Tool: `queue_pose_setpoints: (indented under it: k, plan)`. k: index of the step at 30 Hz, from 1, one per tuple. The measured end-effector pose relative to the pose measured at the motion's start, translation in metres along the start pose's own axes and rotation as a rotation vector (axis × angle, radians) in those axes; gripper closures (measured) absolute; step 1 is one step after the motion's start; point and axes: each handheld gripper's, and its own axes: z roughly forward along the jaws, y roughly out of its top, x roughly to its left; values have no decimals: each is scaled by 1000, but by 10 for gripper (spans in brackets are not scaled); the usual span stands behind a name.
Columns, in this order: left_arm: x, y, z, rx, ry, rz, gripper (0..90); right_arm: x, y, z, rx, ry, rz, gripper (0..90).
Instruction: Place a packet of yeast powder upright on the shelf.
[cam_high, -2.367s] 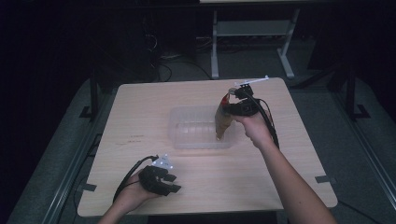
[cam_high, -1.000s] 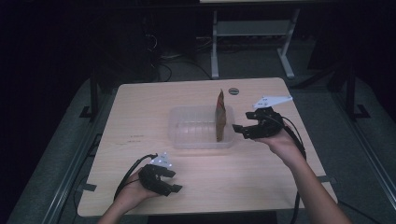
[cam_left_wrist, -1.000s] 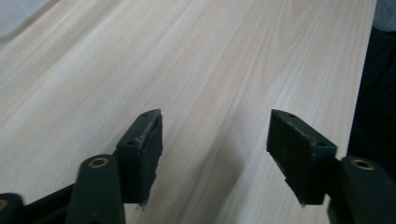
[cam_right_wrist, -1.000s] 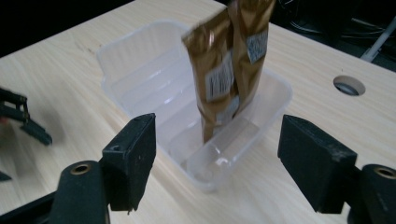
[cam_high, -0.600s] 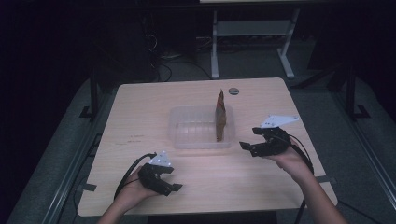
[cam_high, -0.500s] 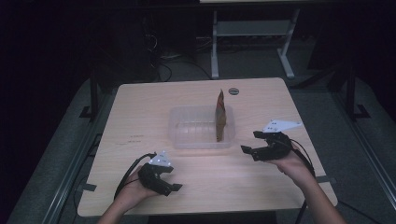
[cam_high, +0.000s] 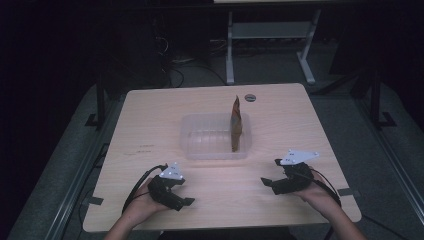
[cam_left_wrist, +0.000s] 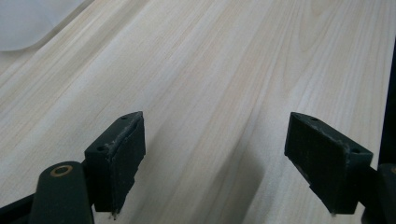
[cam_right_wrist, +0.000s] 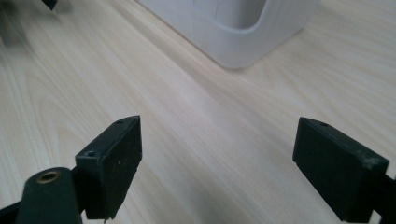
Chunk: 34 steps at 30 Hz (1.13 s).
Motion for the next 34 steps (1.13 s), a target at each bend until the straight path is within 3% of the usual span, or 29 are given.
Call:
queue_pose_setpoints:
  k: [10, 20, 27, 28, 34]
  plan:
    - [2, -1, 3, 16, 12, 49, 202, 0, -10, 8, 25, -9, -8, 139]
    - [4, -2, 4, 10, 14, 42, 209, 1, -10, 13, 43, -19, -21, 136]
    - [4, -1, 4, 16, 18, 61, 214, 1, -9, 12, 36, -24, -17, 136]
    - [3, -1, 4, 10, 15, 47, 215, 1, -9, 12, 32, -25, -16, 137]
    - [3, 0, 5, 13, 13, 68, 215, 1, -8, 11, 23, -24, -13, 136]
